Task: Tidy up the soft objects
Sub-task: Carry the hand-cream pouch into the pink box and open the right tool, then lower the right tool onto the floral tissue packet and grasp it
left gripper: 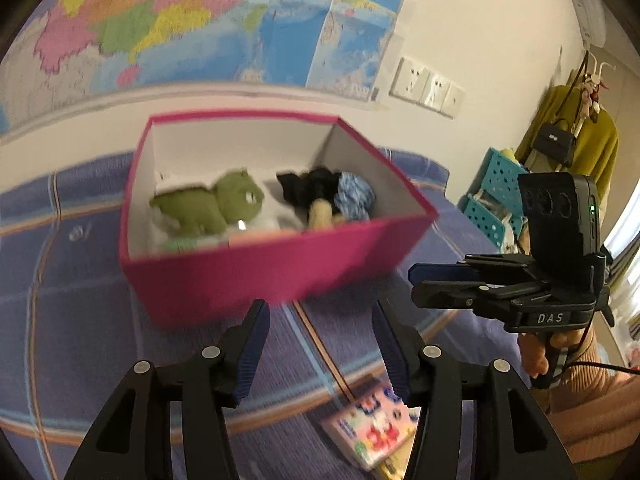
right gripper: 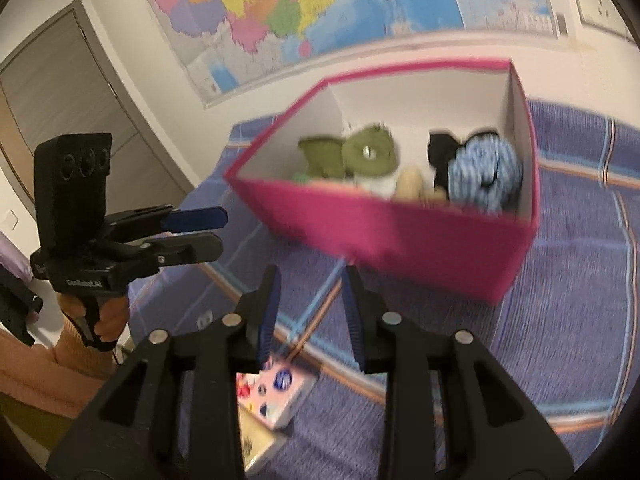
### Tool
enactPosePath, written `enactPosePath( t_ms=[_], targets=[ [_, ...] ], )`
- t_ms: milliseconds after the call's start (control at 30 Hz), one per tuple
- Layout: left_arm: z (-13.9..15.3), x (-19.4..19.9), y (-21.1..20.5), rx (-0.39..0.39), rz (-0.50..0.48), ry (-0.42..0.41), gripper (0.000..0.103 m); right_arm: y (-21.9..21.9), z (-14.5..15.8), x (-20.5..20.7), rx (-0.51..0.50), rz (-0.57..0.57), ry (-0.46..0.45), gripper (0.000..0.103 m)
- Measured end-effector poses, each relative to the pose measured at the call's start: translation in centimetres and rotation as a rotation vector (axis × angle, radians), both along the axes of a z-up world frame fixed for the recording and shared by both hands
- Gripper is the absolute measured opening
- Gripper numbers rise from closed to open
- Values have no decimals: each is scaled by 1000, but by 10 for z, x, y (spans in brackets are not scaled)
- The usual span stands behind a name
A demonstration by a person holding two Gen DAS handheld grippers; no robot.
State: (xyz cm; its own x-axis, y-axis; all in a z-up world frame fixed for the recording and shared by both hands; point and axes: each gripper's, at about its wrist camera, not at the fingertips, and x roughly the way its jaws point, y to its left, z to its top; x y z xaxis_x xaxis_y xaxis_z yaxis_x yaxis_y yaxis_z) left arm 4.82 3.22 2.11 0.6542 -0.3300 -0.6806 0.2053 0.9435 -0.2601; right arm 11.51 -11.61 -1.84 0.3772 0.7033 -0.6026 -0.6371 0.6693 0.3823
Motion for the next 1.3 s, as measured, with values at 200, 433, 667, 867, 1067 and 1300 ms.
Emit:
enactPosePath(
  t_ms=[200, 433, 667, 867, 1067, 1300],
  targets=[
    [-30, -14, -11, -26, -21, 87, 54, 0, -27, -15, -26, 19, 85, 34],
    [-60, -26, -12, -78, 3, 171, 54, -1, -48, -27, -36, 31, 152, 34],
    [-73, -38, -18, -92, -7, 218, 54, 6, -61, -38, -37, 61, 188, 34],
    [-75, -44, -23, -101, -21, 235, 51, 11, -65, -45, -31, 78, 200, 34],
    [-79, -41, -28, -111, -30, 257, 44, 13, -68, -46, -20, 75, 212, 34],
    [-78, -36, -35, -117, -28, 250, 42, 14, -67, -47, -18, 64, 207, 31]
  ],
)
